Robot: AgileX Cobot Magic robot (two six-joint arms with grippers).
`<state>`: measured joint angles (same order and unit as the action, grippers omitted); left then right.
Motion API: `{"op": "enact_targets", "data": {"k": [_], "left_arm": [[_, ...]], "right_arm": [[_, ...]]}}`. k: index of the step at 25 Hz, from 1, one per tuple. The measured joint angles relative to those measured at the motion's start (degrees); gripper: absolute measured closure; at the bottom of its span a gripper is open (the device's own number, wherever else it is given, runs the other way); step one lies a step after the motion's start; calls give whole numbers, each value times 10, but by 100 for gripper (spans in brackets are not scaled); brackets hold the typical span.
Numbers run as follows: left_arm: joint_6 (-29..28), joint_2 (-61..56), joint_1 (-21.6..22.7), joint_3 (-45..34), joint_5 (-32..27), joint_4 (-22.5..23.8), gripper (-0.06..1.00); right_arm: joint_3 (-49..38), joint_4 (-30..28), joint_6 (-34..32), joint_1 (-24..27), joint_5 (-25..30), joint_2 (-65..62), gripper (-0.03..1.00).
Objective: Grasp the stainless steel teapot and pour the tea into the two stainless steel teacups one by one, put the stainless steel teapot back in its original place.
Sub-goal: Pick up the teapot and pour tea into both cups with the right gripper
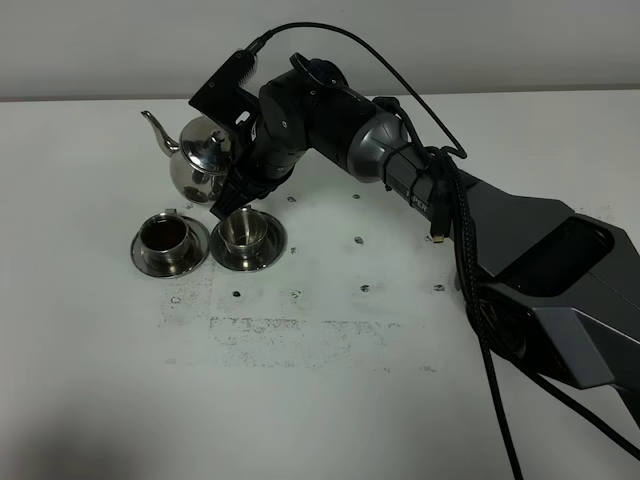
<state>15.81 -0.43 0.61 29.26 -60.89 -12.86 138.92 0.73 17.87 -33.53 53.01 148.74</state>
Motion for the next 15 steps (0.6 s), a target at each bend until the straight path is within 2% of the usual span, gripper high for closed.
{"op": "enact_targets", "data": {"k": [6,15], "left_arm": [[0,0,0,0,0,0,30],[1,0,0,0,0,0,30]], "right_arm": [[0,-12,8,0,4,-1,80],[0,-54,21,5,80,-69,80]]}}
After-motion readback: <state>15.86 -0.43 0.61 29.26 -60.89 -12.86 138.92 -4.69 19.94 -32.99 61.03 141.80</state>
